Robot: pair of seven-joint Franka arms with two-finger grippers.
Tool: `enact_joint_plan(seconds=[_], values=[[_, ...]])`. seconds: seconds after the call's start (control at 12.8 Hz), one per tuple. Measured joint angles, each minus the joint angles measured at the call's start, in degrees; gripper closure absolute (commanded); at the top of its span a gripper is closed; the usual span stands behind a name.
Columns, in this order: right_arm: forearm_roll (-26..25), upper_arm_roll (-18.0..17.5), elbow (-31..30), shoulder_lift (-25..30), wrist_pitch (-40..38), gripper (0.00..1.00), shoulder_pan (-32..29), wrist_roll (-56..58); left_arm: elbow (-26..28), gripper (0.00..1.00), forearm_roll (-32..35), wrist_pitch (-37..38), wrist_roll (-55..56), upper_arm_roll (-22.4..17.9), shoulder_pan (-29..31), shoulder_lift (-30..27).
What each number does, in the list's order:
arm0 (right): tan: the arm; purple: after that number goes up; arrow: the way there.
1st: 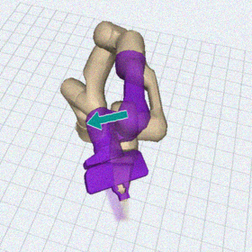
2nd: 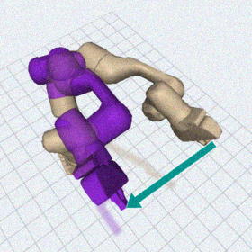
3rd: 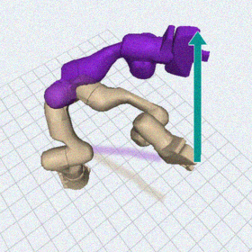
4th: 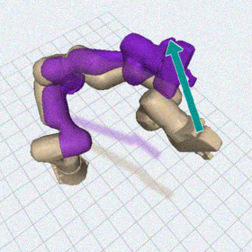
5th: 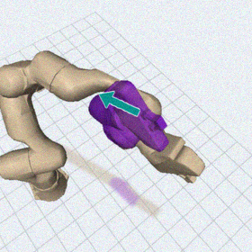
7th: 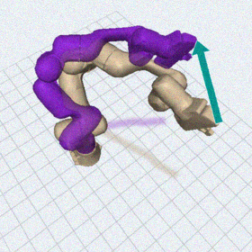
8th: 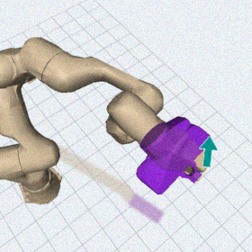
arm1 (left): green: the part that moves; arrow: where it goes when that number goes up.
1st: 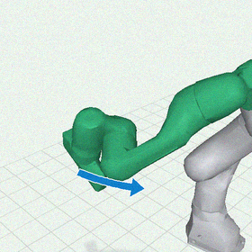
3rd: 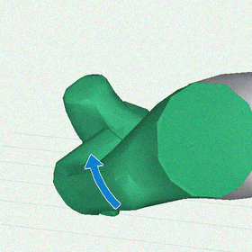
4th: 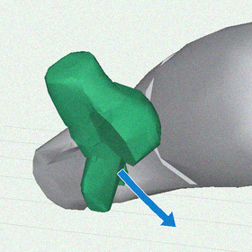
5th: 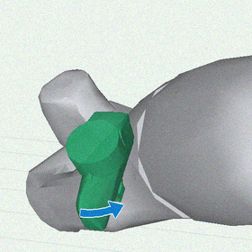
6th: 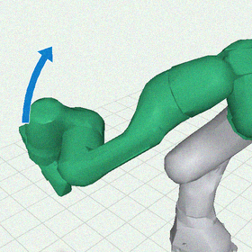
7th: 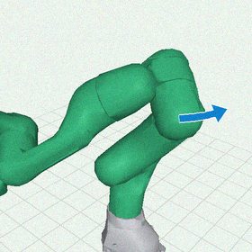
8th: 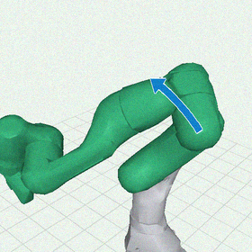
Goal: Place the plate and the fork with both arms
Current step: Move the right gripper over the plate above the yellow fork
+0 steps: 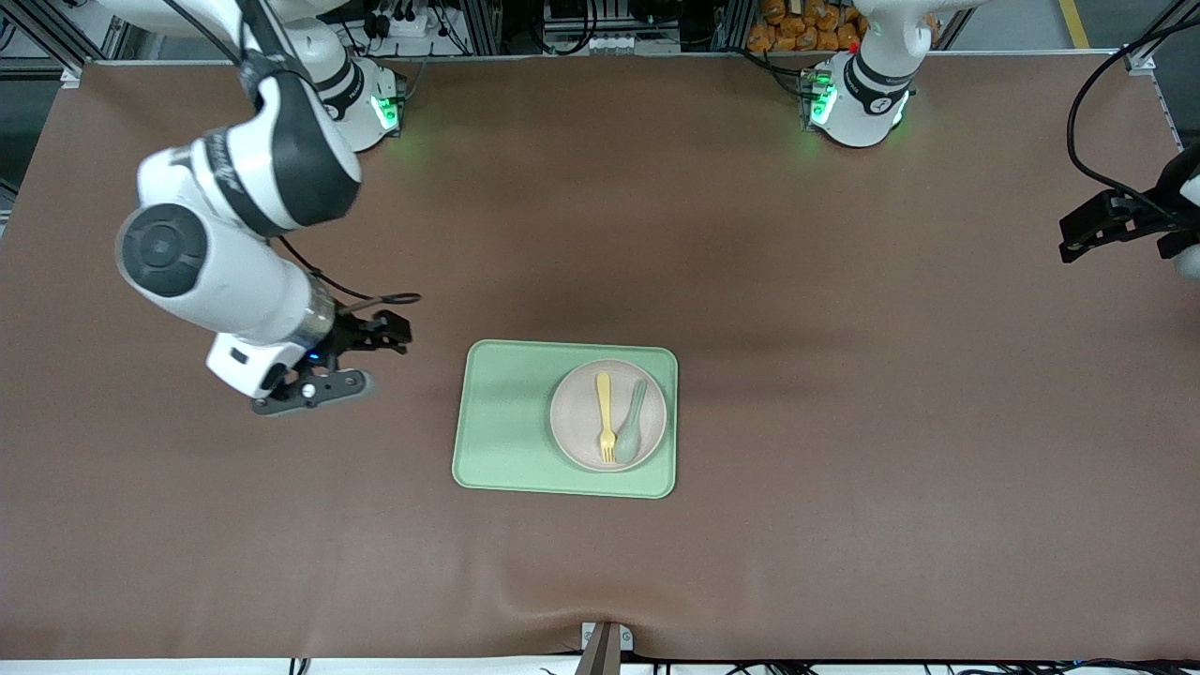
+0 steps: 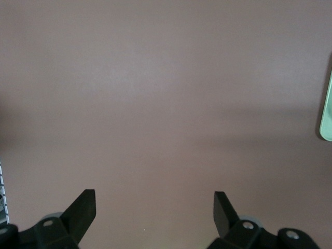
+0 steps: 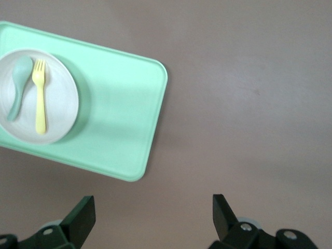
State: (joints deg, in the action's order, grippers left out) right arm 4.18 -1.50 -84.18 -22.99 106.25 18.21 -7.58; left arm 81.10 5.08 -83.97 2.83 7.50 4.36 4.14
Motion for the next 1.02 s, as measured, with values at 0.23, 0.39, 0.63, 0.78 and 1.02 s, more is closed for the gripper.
enact_joint_plan(seconds=[0.23,0.39,0.63,0.78,1.02], values=[[0.1,0.0,0.0,-6.6,10.0,0.0,3.0,-5.4,3.3,0.0,-4.7,0.0,-0.4,-11.5,-7.8,-2.6],[0.1,0.0,0.5,-9.8,12.1,0.0,4.6,-7.3,4.0,0.0,-5.0,0.0,-0.1,-11.6,-7.8,-3.6],[0.9,-0.3,1.4,-11.5,12.2,0.0,5.3,-7.5,4.4,0.0,-5.0,0.0,4.1,-8.2,-6.9,-4.2],[1.2,-0.7,2.5,-13.8,15.2,0.0,7.3,-7.5,4.6,0.0,-5.0,0.0,5.6,-7.0,-7.0,-4.2],[1.2,-0.8,5.5,-19.4,22.8,0.0,11.6,-7.4,4.9,0.0,-5.0,1.4,5.7,-5.2,-7.0,-4.2]])
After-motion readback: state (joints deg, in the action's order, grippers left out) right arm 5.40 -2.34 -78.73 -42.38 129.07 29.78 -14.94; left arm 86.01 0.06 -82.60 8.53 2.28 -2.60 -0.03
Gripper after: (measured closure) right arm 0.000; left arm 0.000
